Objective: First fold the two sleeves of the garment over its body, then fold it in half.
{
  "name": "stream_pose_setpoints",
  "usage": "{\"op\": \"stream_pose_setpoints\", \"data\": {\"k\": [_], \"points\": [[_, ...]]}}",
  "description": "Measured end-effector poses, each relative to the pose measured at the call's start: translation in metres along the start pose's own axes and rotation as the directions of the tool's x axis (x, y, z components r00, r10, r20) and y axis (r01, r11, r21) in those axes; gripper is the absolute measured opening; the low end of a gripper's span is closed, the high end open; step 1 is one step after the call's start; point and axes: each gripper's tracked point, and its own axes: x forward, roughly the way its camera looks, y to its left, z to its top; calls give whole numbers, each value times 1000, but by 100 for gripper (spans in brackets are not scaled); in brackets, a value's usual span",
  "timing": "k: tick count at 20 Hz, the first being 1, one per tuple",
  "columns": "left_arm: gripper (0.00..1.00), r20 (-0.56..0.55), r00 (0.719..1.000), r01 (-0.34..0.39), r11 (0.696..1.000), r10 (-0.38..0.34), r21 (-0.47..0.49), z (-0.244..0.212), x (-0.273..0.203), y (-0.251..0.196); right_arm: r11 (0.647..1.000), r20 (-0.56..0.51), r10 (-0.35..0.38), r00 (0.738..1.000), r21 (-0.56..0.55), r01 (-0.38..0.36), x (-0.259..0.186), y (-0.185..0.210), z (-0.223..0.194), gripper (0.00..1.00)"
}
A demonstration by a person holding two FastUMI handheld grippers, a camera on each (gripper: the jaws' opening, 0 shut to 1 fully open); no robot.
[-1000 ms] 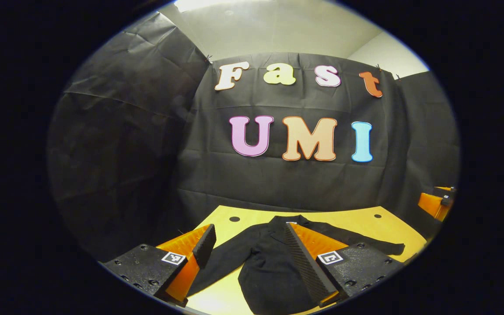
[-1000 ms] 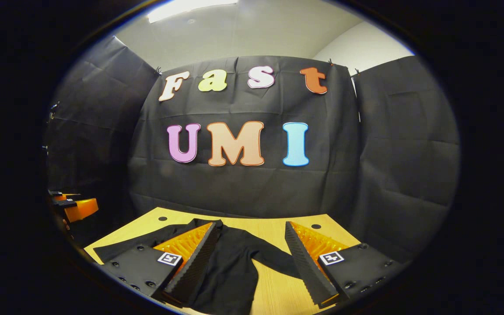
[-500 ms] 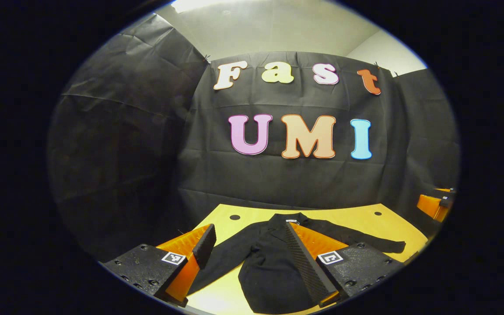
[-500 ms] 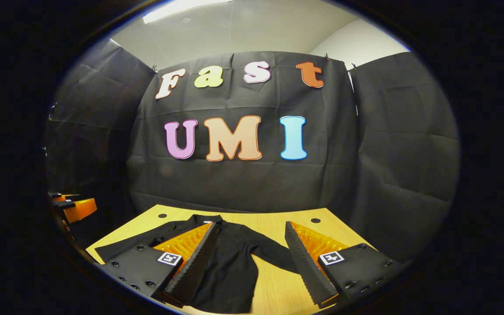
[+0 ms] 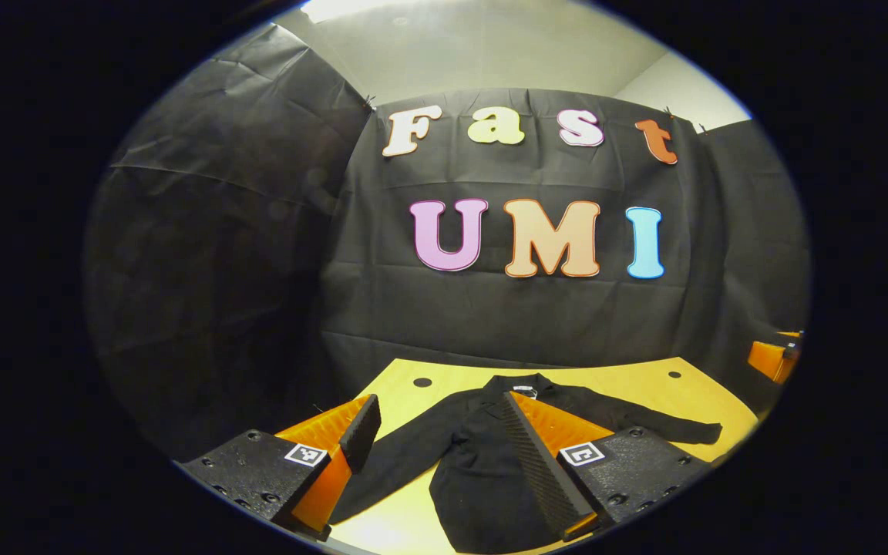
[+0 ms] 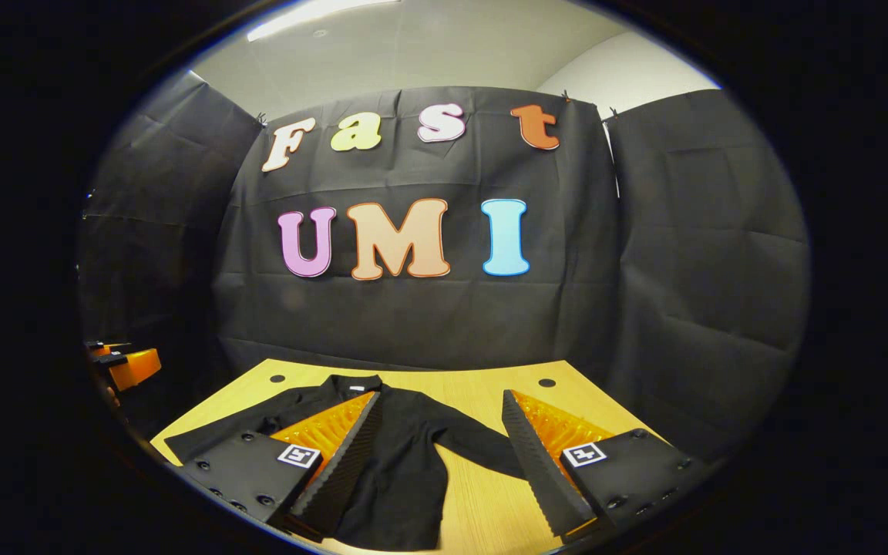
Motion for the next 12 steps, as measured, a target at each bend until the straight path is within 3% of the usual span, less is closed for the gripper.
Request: {"op": "stream_pose_setpoints", "data": {"k": [12], "points": [[93,-13,1000,6,1000,-6,18,-2,7,-3,1000,-14,-27,1000,13,27,9,-11,-1,100]]}}
